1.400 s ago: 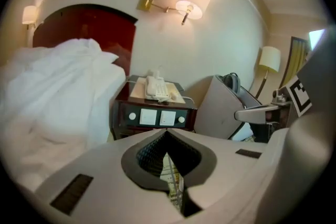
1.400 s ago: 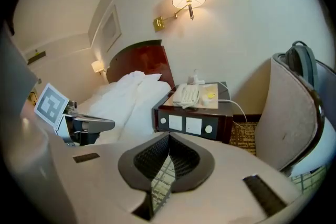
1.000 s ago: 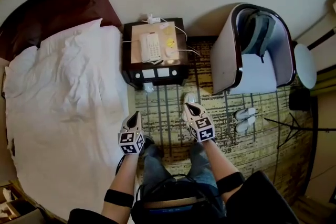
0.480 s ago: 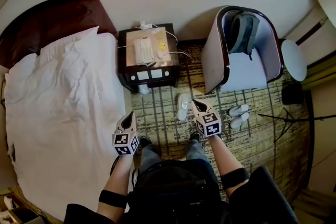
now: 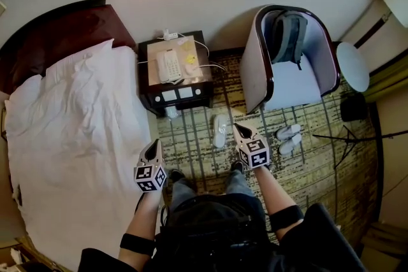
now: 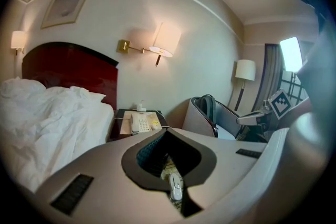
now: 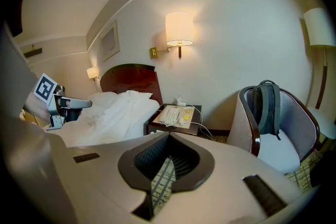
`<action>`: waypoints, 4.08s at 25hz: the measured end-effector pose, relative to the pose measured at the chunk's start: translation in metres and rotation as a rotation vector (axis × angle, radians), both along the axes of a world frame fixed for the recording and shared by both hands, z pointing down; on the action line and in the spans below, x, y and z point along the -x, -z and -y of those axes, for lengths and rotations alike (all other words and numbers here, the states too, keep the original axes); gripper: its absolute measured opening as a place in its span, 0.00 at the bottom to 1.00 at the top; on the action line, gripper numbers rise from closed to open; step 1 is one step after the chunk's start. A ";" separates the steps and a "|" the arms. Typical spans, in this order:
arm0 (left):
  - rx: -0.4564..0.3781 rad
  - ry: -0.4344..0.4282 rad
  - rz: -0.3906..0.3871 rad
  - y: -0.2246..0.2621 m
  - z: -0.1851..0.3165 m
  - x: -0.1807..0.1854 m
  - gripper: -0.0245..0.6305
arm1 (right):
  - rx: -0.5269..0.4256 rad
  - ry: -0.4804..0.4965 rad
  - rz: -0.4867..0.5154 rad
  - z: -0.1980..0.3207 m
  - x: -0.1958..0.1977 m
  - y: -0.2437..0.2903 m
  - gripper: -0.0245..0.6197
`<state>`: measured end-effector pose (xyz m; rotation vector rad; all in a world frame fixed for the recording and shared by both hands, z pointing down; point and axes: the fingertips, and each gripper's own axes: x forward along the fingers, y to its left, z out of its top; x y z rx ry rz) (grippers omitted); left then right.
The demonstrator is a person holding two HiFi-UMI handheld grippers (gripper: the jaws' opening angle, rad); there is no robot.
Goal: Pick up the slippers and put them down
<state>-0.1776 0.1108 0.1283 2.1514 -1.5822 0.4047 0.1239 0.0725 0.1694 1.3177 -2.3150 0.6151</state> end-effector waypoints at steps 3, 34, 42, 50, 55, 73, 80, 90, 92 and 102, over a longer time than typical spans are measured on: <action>-0.006 -0.034 0.026 0.000 0.003 -0.006 0.04 | 0.011 -0.001 -0.003 -0.002 -0.003 -0.004 0.04; 0.113 -0.558 0.157 -0.163 0.040 -0.124 0.04 | 0.403 -0.223 0.117 -0.026 -0.023 -0.265 0.45; 0.163 -0.641 0.141 -0.334 0.050 -0.198 0.04 | 0.479 -0.302 0.177 -0.010 -0.039 -0.443 0.63; 0.167 -0.727 0.155 -0.506 0.068 -0.252 0.04 | 0.566 -0.306 0.203 -0.010 -0.040 -0.633 0.63; 0.194 -0.736 0.155 -0.603 0.080 -0.265 0.04 | 0.595 -0.337 0.305 -0.006 -0.042 -0.721 0.63; 0.185 -0.755 0.121 -0.771 0.093 -0.290 0.04 | 0.598 -0.239 0.478 0.003 -0.024 -0.875 0.63; 0.193 -0.740 0.112 -0.792 0.097 -0.277 0.04 | 0.573 -0.254 0.519 0.012 -0.020 -0.892 0.41; 0.192 -0.678 0.119 -0.795 0.097 -0.247 0.04 | 0.492 -0.161 0.581 0.017 -0.011 -0.866 0.25; 0.193 -0.654 0.114 -0.795 0.098 -0.242 0.04 | 0.489 -0.111 0.569 0.018 -0.002 -0.860 0.25; 0.170 -0.503 0.109 -0.769 0.114 -0.192 0.04 | 0.495 0.102 0.513 0.045 0.062 -0.810 0.25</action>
